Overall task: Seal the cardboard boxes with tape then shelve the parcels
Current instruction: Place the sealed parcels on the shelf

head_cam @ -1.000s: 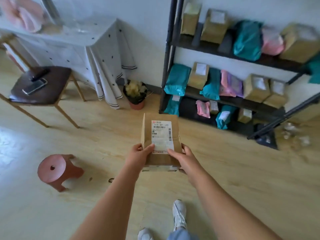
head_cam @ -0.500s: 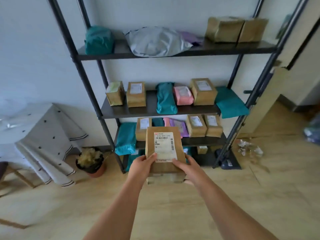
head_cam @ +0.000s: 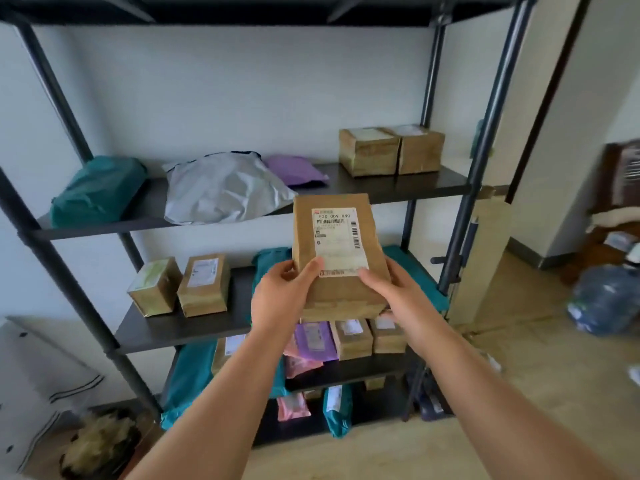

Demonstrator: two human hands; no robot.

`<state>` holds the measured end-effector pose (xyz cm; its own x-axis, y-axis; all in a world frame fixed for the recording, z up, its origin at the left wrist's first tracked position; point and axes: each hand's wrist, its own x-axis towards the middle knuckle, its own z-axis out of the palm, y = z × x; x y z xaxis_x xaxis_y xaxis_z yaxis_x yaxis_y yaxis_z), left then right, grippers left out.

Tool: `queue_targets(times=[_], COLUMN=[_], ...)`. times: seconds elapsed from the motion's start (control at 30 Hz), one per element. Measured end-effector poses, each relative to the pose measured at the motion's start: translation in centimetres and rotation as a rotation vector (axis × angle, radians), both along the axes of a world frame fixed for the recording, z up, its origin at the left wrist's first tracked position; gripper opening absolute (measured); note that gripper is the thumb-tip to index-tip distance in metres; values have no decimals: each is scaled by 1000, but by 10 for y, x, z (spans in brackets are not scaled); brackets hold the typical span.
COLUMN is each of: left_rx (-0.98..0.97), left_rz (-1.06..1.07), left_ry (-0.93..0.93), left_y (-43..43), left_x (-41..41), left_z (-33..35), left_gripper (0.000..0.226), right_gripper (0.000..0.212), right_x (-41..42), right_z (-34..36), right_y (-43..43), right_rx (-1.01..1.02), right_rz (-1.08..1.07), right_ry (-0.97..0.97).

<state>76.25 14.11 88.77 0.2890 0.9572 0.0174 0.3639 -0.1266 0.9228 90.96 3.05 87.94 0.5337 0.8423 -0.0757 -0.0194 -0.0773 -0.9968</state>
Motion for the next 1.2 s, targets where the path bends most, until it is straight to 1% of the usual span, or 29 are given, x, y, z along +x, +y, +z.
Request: queue_targets(times=[0.03, 0.1, 0.2, 0.23, 0.3, 0.37, 0.47, 0.53, 0.57, 0.6, 0.63, 0.67, 0.7, 0.77, 0.8, 0.83, 0.9, 0.93, 0.97, 1.03, 1.07, 1.17, 1.2], left_rx=[21, 53, 93, 109, 126, 145, 175, 159, 144, 151, 195, 260, 303, 403, 436, 447, 437, 408, 403, 395, 412, 421, 412], left_rz=[-18, -41, -74, -83, -117, -147, -159, -142, -130, -112, -95, -95, -111, -150, -185, -218, -280, -323, -362, -395, -401, -400, -402], left_ry=[-12, -43, -60, -61, -42, -9, 10, -3, -13, -30, -7, 67, 189, 468, 566, 655, 823, 883, 968, 1046, 1043, 1021, 1017], left_y=[11, 34, 67, 79, 99, 126, 158, 178, 188, 197, 213, 225, 234, 252, 256, 262, 275, 281, 288, 299, 306, 314, 316], left_x=[12, 33, 57, 64, 77, 96, 121, 137, 142, 147, 154, 158, 160, 165, 165, 168, 174, 174, 174, 171, 167, 151, 145], left_z=[11, 35, 73, 83, 103, 117, 127, 133, 136, 138, 139, 137, 133, 122, 115, 110, 99, 93, 88, 80, 76, 75, 75], left_gripper=[37, 41, 44, 45, 46, 49, 56, 62, 61, 56, 48, 40, 36, 35, 36, 36, 38, 41, 44, 45, 45, 42, 42], right_gripper=[35, 39, 63, 63, 51, 38, 30, 31, 37, 43, 47, 49, 49, 43, 38, 35, 36, 40, 50, 72, 73, 57, 56], right_x=[11, 32, 57, 63, 75, 92, 113, 125, 131, 137, 146, 153, 159, 168, 169, 172, 180, 183, 184, 185, 184, 180, 177], right_z=[12, 34, 67, 78, 96, 109, 120, 127, 130, 134, 139, 144, 148, 154, 155, 156, 155, 153, 152, 149, 147, 145, 144], right_y=[7, 26, 56, 66, 84, 106, 132, 148, 156, 164, 176, 185, 192, 210, 215, 223, 238, 244, 249, 258, 263, 273, 276], right_rx=[23, 51, 86, 95, 120, 145, 140, 99, 77, 61, 58, 62, 61, 48, 47, 46, 26, 14, 0, -30, -44, -47, -52], right_rz=[-10, -23, -8, 0, 5, -40, -106, -159, -184, -202, -210, -214, -210, -177, -162, -144, -134, -131, -124, -111, -104, -97, -100], right_ry=[-14, -54, -81, -80, -76, -69, -19, 43, 64, 81, 91, 97, 100, 100, 96, 94, 100, 94, 83, 62, 53, 67, 75])
